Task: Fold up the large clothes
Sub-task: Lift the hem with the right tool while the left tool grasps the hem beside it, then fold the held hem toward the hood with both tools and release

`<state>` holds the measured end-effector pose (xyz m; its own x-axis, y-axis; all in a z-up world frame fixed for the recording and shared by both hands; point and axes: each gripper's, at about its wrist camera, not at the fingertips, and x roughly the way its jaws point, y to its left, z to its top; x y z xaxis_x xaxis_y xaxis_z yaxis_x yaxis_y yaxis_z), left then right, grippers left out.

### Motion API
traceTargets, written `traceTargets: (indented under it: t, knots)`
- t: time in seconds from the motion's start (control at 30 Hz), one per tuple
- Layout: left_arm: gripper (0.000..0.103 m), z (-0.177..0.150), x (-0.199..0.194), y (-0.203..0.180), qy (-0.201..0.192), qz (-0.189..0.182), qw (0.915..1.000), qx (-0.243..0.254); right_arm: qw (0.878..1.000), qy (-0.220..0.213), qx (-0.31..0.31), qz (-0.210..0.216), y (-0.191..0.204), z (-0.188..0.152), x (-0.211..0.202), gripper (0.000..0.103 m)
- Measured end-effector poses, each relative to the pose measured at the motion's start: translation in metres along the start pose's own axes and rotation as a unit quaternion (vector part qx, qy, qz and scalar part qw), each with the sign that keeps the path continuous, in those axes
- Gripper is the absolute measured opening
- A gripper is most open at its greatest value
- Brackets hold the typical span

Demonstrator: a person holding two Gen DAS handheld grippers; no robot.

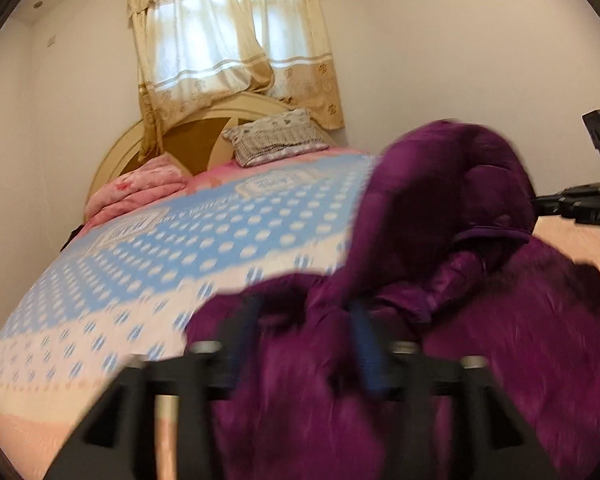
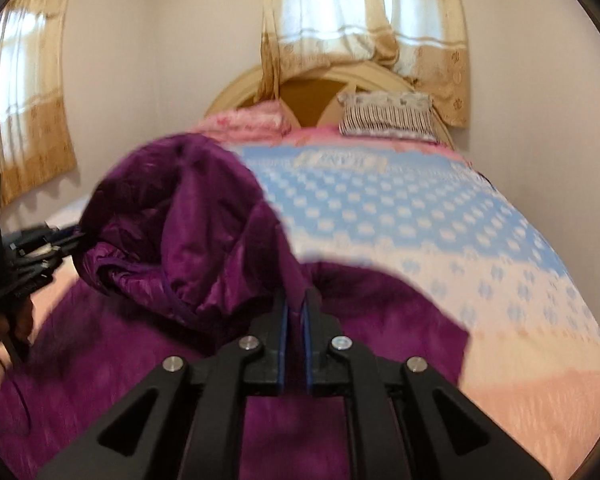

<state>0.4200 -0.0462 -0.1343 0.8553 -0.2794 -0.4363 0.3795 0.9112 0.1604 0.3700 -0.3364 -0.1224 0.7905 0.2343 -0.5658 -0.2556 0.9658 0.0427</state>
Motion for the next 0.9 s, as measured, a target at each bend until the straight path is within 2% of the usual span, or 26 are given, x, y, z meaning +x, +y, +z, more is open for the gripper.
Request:
traceTargets:
  t: [0.03, 0.1, 0.17, 0.23, 0.33, 0.4, 0.47, 0.53, 0.6, 0.67, 0.7, 0.73, 0.8, 0.83, 0.9]
  knots:
    - [0.078, -0.008, -0.009, 0.005, 0.003, 0.004, 1.0, -0.008, 1.0, 0.011, 0.004, -0.001, -0.004, -0.006, -0.005, 0.014]
    - [0.081, -0.013, -0.02, 0.014, 0.004, 0.001, 0.9996, -0.029, 1.0, 0.017, 0.007, -0.009, -0.007, -0.014, -0.016, 0.026]
    - [0.083, -0.013, -0.027, 0.021, 0.005, 0.009, 0.999, -0.044, 1.0, 0.011, 0.013, -0.012, -0.01, -0.017, -0.029, 0.047]
    - [0.084, -0.004, -0.026, 0.032, 0.002, 0.023, 0.9975, -0.066, 1.0, 0.0, 0.024, -0.014, -0.011, -0.013, -0.04, 0.053]
    - [0.084, 0.008, -0.021, 0.04, 0.007, 0.031, 0.9944, -0.1, 0.999, -0.004, 0.033, -0.011, -0.002, -0.005, -0.047, 0.053]
    - [0.085, 0.01, -0.014, 0.034, 0.023, 0.024, 0.9927, -0.116, 1.0, 0.006, 0.029, -0.01, 0.013, -0.003, -0.044, 0.051]
    - [0.085, 0.01, -0.011, 0.016, 0.038, 0.007, 0.9914, -0.125, 0.999, 0.02, 0.031, 0.013, 0.027, -0.006, -0.038, 0.045]
    - [0.085, 0.01, -0.004, -0.005, 0.06, -0.004, 0.9908, -0.121, 0.998, 0.054, 0.029, 0.024, 0.045, -0.009, -0.022, 0.039]
    - [0.085, 0.009, 0.006, -0.025, 0.079, -0.004, 0.9902, -0.116, 0.996, 0.072, 0.03, 0.032, 0.06, -0.012, -0.004, 0.038]
    - [0.085, 0.005, 0.017, -0.043, 0.091, 0.012, 0.9916, -0.091, 0.994, 0.096, 0.032, 0.026, 0.072, -0.023, 0.014, 0.037]
    - [0.085, 0.001, 0.028, -0.051, 0.1, 0.036, 0.9916, -0.074, 0.992, 0.124, 0.023, 0.008, 0.08, -0.034, 0.033, 0.036]
    - [0.085, -0.002, 0.038, -0.053, 0.109, 0.044, 0.9905, -0.07, 0.99, 0.138, 0.018, -0.012, 0.083, -0.041, 0.046, 0.033]
    - [0.085, -0.006, 0.057, -0.048, 0.131, 0.049, 0.9872, -0.078, 0.989, 0.141, 0.027, -0.028, 0.079, -0.046, 0.064, 0.032]
    - [0.085, -0.005, 0.068, -0.04, 0.155, 0.06, 0.982, -0.09, 0.989, 0.139, 0.039, -0.033, 0.074, -0.043, 0.067, 0.029]
    - [0.085, 0.002, 0.068, -0.024, 0.155, 0.05, 0.9791, -0.122, 0.986, 0.137, 0.093, -0.004, 0.057, -0.031, 0.06, 0.029]
